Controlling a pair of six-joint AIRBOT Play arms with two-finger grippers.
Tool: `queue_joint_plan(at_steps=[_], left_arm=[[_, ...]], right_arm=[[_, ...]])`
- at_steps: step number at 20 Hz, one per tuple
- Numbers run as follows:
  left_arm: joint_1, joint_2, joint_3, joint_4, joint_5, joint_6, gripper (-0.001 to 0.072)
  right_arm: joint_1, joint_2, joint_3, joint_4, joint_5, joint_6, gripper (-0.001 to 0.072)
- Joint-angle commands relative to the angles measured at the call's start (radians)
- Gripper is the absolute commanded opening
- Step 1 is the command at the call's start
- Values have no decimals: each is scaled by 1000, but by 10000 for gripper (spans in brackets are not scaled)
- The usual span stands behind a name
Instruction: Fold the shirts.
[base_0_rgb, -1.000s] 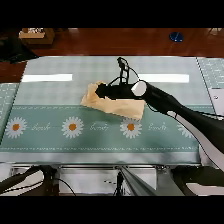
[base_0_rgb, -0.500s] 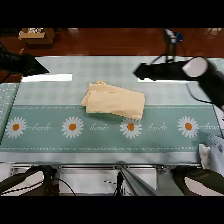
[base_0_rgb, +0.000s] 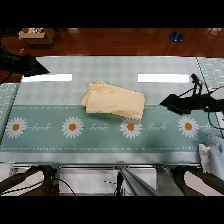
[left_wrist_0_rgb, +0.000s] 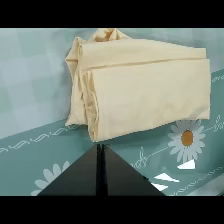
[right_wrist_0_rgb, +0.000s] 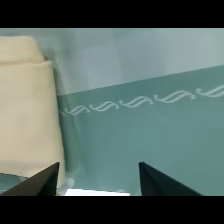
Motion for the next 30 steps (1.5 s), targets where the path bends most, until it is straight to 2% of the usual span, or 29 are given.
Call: queue_joint_plan(at_steps=[1, 7, 8, 9, 11, 13, 15, 17, 18, 20, 22, 24, 25, 30], left_arm=[[0, -2, 0, 0, 1, 0, 26], [0, -3, -1, -1, -10, 0, 27], [0, -3, -1, -1, -11, 0, 26], [0, -3, -1, -1, -10, 0, 26], [0, -4, -1, 0, -10, 0, 26], [0, -4, -1, 0, -10, 0, 26], [0, -4, -1, 0, -10, 1, 26], [0, -9, -2, 0, -3, 24, 26], [0, -14, -2, 0, 2, 26, 26], [0, -30, -2, 0, 5, 26, 27], [0, -52, -2, -1, 5, 26, 27], [0, -74, -2, -2, 5, 26, 27], [0, -86, -2, -2, 5, 26, 26], [0, -149, -2, -76, 48, 27, 26]], right_arm=[[77, -64, -102, 240, -156, -56, 583], [301, -212, -102, 473, -395, -59, 574], [323, -221, -101, 506, -411, -76, 512], [342, -224, -100, 533, -423, -105, 417], [363, -223, -96, 549, -440, -142, 341], [355, -223, -70, 548, -375, -182, 29], [319, -202, -7, 547, -239, -280, 27], [256, -131, 80, 523, -113, -281, 28], [219, -82, 128, 502, -72, -242, 27], [129, 36, 241, 393, -31, -94, 27], [14, 141, 365, 183, -7, 111, 27], [-125, 216, 476, -2, 103, 272, 27], [-204, 242, 523, -57, 188, 311, 27], [-579, 335, 623, -234, 553, 326, 27]])
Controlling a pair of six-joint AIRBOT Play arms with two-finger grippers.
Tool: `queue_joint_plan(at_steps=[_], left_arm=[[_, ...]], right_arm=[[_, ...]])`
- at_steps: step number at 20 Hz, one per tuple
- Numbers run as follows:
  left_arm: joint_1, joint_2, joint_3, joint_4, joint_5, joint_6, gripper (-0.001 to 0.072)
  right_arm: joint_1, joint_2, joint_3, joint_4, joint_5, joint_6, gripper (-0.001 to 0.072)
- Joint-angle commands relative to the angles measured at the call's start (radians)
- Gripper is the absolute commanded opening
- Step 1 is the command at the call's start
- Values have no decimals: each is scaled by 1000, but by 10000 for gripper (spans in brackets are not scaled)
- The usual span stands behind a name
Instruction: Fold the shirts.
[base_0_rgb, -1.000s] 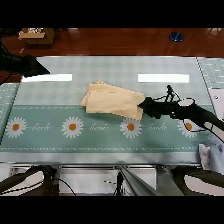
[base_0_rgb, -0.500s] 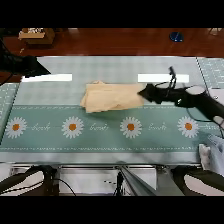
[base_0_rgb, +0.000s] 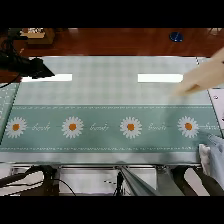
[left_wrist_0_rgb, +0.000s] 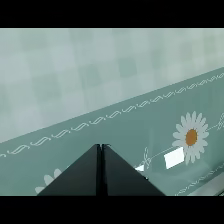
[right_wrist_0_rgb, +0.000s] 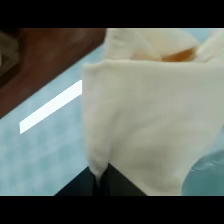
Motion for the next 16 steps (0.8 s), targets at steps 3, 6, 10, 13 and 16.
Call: queue_joint_plan(at_steps=[3, 6, 10, 13, 16], left_arm=[[0, -65, 0, -155, 48, 46, 26], [0, -68, 3, -201, 94, 85, 27], [1, -68, 3, -205, 216, 129, 26], [3, -68, 3, -203, 330, 162, 26], [27, -68, 3, -203, 392, 200, 26]], right_arm=[[-355, 73, 60, -282, 383, 30, 27], [-450, 73, 60, -501, 548, -69, 27], [-507, 117, 58, -833, 553, -108, 27], [-551, 124, 48, -843, 554, -116, 27], [-581, 127, -10, -992, 553, -128, 27]])
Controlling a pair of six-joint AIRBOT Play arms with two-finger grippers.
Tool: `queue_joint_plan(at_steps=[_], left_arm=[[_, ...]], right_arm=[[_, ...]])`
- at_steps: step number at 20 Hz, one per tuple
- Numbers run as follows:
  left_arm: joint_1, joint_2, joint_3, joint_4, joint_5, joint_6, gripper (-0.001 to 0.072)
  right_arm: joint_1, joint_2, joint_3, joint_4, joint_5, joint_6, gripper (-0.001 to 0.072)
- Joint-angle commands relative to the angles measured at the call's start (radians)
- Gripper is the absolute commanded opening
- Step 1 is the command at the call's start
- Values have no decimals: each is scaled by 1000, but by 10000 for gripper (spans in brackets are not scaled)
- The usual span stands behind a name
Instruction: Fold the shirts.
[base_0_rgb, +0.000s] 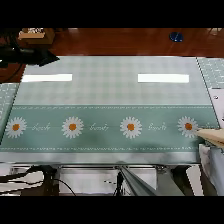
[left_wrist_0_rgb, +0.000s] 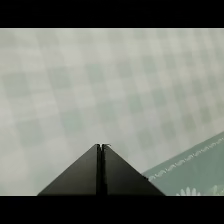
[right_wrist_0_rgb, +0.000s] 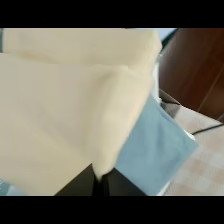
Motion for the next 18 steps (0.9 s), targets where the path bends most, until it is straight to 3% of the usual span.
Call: queue_joint_plan(at_steps=[1, 5, 10, 11, 13, 16, 18], left_arm=[[30, -1, 1, -3, 98, 44, 26], [102, -1, 1, -3, 125, 71, 27], [176, -1, 1, -3, 125, 103, 27], [183, -1, 1, -3, 125, 108, 26], [187, -1, 1, -2, 124, 113, 26], [185, -1, 1, -4, 120, 130, 27], [172, -1, 1, -4, 112, 131, 29]], right_arm=[[-47, 6, -57, -195, 14, -16, 27], [-129, 61, -198, -341, 2, -24, 27], [-243, 176, -419, -417, -83, -42, 28], [-255, 191, -454, -420, -96, -43, 58], [-270, 202, -492, -450, -142, -58, 484], [-248, 164, -455, -451, -217, -82, 507], [-177, 93, -360, -296, -294, -91, 507]])
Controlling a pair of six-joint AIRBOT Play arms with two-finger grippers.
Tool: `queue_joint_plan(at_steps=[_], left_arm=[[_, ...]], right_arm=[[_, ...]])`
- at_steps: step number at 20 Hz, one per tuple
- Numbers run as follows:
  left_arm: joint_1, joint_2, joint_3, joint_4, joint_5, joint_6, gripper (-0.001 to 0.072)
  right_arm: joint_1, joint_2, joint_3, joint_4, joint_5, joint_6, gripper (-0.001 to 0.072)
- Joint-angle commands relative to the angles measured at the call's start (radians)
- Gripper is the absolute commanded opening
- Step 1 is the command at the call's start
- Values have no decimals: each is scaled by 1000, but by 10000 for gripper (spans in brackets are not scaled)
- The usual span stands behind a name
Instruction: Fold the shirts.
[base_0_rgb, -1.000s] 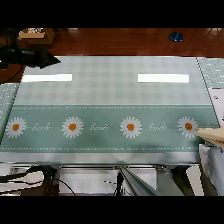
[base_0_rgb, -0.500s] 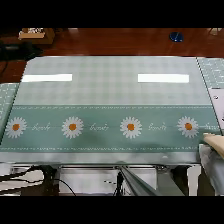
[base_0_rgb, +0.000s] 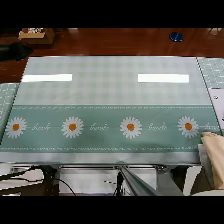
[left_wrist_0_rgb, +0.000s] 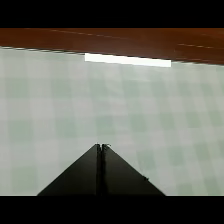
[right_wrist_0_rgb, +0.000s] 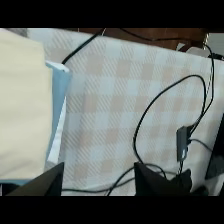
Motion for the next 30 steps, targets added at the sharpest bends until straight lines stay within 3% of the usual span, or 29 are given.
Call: queue_joint_plan(at_steps=[1, 4, 7, 8, 9, 11, 13, 15, 18, 30], left_arm=[[-19, -1, 1, -3, -7, 10, 70], [-98, -1, 1, -5, -7, 11, 417], [-253, 0, 2, 44, -39, 48, 432], [-312, 0, 2, 106, -46, 7, 495], [-378, 0, 2, 211, -58, -89, 560], [-502, 0, 1, 484, -116, -293, 589], [-611, -1, 1, 724, -207, -453, 703], [-686, -1, 1, 814, -265, -489, 696], [-731, -1, 1, 814, -267, -489, 693], [-737, -1, 1, 813, -267, -489, 694]], right_arm=[[103, -93, 120, 234, -149, -35, 507], [374, -227, 284, 627, -302, -35, 506], [735, -360, 344, 776, -420, -9, 511], [845, -397, 346, 776, -433, 4, 557], [944, -434, 346, 769, -433, 5, 603], [1120, -500, 346, 742, -389, 0, 606], [1239, -543, 346, 666, -344, 1, 607], [1311, -565, 346, 607, -325, 1, 607], [1353, -565, 346, 596, -323, 1, 605], [1357, -565, 346, 594, -325, 1, 603]])
